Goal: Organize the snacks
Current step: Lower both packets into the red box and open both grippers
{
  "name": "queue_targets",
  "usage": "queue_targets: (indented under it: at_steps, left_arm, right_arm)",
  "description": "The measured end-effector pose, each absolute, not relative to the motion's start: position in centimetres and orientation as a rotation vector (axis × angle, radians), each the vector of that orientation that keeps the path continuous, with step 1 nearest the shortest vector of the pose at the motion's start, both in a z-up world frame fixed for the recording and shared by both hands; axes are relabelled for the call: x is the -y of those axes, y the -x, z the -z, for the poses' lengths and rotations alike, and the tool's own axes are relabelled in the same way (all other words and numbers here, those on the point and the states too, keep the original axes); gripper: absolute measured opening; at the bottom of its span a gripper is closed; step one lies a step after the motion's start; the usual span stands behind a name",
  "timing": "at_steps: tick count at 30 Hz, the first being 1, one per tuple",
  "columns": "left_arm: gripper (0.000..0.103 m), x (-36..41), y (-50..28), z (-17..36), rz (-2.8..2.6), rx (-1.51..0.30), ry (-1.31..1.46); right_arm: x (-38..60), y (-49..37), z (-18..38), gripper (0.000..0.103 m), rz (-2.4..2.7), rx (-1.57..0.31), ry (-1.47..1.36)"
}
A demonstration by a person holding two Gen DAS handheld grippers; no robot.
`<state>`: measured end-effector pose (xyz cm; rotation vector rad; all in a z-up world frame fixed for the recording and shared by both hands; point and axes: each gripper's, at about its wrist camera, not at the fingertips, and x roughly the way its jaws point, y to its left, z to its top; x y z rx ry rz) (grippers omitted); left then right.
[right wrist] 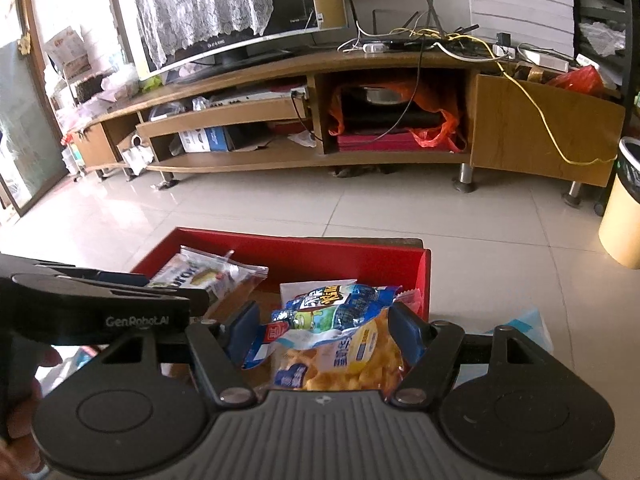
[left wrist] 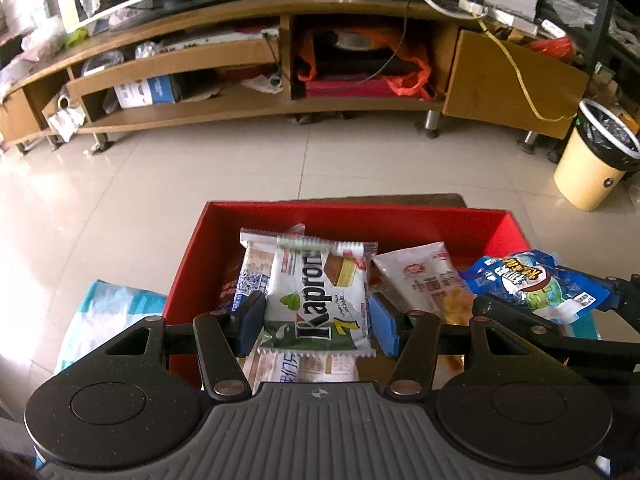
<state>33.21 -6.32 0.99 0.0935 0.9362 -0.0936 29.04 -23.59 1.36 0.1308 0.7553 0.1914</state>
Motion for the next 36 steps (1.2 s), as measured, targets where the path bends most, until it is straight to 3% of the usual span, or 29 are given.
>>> queue_targets:
  at_steps: [10,15,29,36]
  left_arm:
    - [0.064,6.5,-33.8,0.3,0.078,-0.921,-0.122]
    - [0.069,6.6,-33.8,0.1,0.078,-0.926,-0.124]
    - [0.082,5.7,-31.8,-3.6,0.074,-0.879,-0.091]
    - [0.082,5.8,-29.1,-4.2,0.102,-0.882,-0.098]
  right_arm:
    - [23.1,-30.9,1.4,0.067,-0.177,-0.797,-0.106]
    - [23.4,-31.0,1.8,0.068,-0.186,-0.803,-0.114]
    - [23.3,-29.7,-2.3,0.071,-0.163,-0.74,-0.073]
    - [23.8,-26.9,-3.5,0.071,-0.168,-0.731,-0.076]
